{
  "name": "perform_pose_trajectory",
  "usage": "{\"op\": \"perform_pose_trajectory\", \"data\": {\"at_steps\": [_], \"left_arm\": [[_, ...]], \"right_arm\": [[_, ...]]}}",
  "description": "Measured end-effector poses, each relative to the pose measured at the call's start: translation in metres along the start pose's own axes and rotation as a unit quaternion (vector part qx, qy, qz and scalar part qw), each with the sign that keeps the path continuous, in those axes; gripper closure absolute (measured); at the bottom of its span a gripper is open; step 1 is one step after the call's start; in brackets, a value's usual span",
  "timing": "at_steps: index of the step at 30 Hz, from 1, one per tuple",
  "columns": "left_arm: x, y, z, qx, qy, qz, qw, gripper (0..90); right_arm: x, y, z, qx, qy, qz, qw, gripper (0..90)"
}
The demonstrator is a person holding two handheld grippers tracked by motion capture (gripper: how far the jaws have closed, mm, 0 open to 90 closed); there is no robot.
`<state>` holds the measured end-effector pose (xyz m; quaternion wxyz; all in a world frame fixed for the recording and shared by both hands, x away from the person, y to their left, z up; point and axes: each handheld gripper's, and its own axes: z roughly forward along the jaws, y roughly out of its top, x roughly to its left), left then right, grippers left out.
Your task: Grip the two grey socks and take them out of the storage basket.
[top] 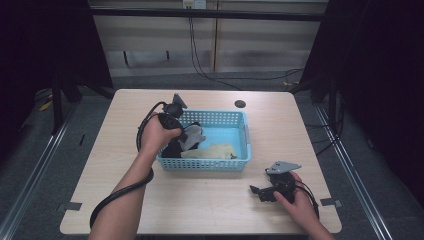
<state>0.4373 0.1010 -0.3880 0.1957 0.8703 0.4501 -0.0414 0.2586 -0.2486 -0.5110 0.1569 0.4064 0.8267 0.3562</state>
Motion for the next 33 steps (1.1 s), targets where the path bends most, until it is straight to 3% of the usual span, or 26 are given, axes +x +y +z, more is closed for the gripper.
{"op": "perform_pose_trajectory", "data": {"at_steps": [9,19,33], "left_arm": [[0.005,0.001,-0.017,-0.005,0.006,-0.002,1.0,81.3],[0.016,-0.002,-0.035,-0.014,0.011,-0.017,0.9997,81.3],[0.032,-0.011,-0.058,-0.027,0.033,-0.034,0.9985,81.2]], "right_arm": [[0.0,0.0,0.0,-0.002,0.0,-0.002,1.0,11.0],[0.0,0.0,0.0,-0.001,0.0,-0.001,1.0,11.0],[0.0,0.0,0.0,-0.001,0.0,-0.001,1.0,11.0]]}}
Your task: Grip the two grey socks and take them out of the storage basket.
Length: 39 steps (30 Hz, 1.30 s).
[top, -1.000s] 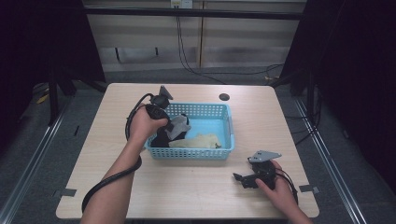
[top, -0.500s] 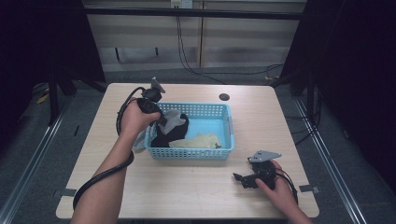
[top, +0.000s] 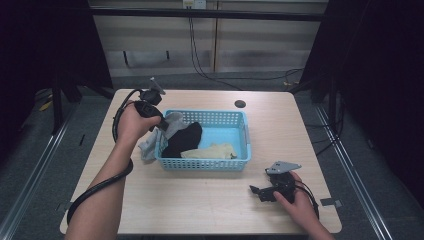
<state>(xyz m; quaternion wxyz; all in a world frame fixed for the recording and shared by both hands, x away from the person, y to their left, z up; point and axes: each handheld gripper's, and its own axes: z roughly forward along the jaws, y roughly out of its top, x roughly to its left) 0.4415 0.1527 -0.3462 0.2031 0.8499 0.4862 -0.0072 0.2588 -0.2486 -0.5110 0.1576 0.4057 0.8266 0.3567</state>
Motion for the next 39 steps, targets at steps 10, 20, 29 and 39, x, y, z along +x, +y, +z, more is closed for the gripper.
{"op": "perform_pose_trajectory", "data": {"at_steps": [10,20,29,39], "left_arm": [[0.022,-0.012,-0.012,-0.01,0.017,-0.026,0.9995,81.2],[0.045,-0.027,-0.02,-0.027,0.036,-0.055,0.9975,81.1],[0.061,-0.041,-0.018,-0.027,0.048,-0.077,0.9955,80.9],[0.075,-0.052,-0.014,-0.061,0.07,-0.093,0.9913,58.6]], "right_arm": [[0.0,0.0,0.0,0.001,0.0,0.0,1.0,11.1],[0.0,0.0,0.0,0.0,0.0,-0.001,1.0,11.0],[0.0,0.0,0.0,0.001,0.0,0.001,1.0,11.0],[0.0,0.0,0.0,0.0,0.0,-0.001,1.0,11.0]]}}
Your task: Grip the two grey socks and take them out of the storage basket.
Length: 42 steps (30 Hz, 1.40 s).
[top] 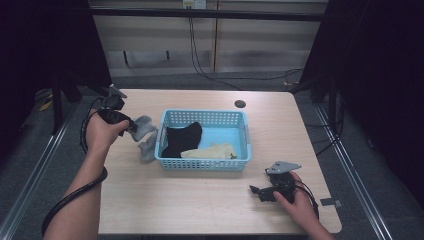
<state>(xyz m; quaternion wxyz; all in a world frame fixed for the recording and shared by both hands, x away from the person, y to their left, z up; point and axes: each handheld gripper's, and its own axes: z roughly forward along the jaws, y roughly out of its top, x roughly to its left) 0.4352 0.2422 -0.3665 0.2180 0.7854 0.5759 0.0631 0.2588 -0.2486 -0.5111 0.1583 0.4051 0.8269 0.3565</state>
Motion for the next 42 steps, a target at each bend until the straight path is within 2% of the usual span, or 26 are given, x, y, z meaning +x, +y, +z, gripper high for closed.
{"op": "perform_pose_trajectory", "data": {"at_steps": [2,8,13,19,23,36,38,41,42], "left_arm": [[0.0,-0.001,0.0,-0.014,0.006,0.001,0.9999,47.8],[-0.003,-0.007,0.001,-0.023,0.005,0.011,0.9997,38.7],[-0.005,-0.017,0.005,-0.026,-0.008,0.021,0.9994,33.5],[-0.006,-0.033,0.012,-0.031,-0.025,0.02,0.999,31.5],[-0.008,-0.047,0.018,-0.038,-0.029,0.023,0.9986,30.5],[-0.009,-0.093,0.036,-0.049,-0.026,0.028,0.998,29.1],[-0.009,-0.097,0.037,-0.053,-0.025,0.029,0.9979,28.9],[-0.009,-0.097,0.036,-0.044,-0.02,0.032,0.9983,28.3],[-0.009,-0.097,0.035,-0.05,-0.021,0.032,0.998,28.2]], "right_arm": [[0.0,0.0,0.0,0.0,0.0,0.0,1.0,11.0],[0.0,0.0,0.0,0.001,0.001,-0.001,1.0,11.0],[0.0,0.0,0.0,0.002,0.001,0.0,1.0,11.0],[0.0,0.0,0.0,0.003,0.0,0.001,1.0,11.0],[0.0,0.0,0.0,0.003,0.001,0.002,1.0,11.0],[0.0,0.0,0.0,0.001,0.001,-0.001,1.0,11.0],[0.0,0.0,0.0,0.0,0.0,-0.002,1.0,11.0],[0.0,0.0,0.0,0.001,0.0,-0.001,1.0,11.0],[0.0,0.0,0.0,0.001,0.0,0.0,1.0,11.1]]}}
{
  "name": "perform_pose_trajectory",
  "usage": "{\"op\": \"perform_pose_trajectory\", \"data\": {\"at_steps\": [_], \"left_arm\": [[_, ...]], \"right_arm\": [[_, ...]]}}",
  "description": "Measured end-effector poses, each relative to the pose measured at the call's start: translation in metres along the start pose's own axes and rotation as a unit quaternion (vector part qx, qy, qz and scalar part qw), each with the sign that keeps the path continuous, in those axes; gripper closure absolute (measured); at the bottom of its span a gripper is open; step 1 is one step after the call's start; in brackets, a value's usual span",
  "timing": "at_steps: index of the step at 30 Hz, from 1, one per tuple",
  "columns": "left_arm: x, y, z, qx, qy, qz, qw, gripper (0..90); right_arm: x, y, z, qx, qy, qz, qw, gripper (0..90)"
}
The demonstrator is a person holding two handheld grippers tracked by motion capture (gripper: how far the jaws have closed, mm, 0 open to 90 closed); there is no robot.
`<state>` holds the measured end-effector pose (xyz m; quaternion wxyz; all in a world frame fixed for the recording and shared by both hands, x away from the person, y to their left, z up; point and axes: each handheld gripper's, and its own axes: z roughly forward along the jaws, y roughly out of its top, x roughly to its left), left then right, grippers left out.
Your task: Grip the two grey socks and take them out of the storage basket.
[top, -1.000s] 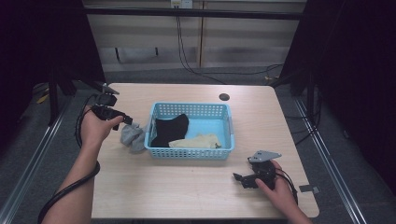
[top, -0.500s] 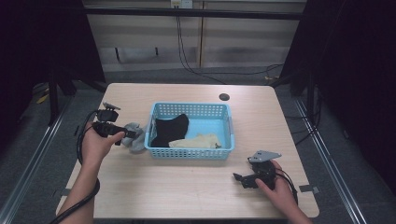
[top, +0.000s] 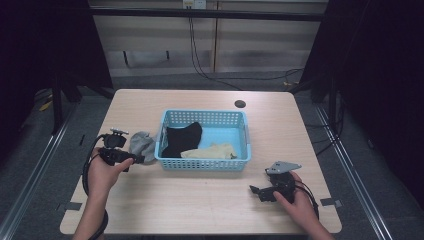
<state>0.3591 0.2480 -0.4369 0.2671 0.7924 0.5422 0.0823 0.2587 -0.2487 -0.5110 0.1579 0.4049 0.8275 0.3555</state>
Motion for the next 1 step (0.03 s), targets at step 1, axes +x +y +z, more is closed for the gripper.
{"op": "perform_pose_trajectory", "data": {"at_steps": [1], "left_arm": [[-0.0001,0.0003,-0.0004,-0.002,-0.002,-0.001,1.0,28.3]], "right_arm": [[-0.0001,0.0,0.0,0.0,0.0,0.0,1.0,11.0]]}}
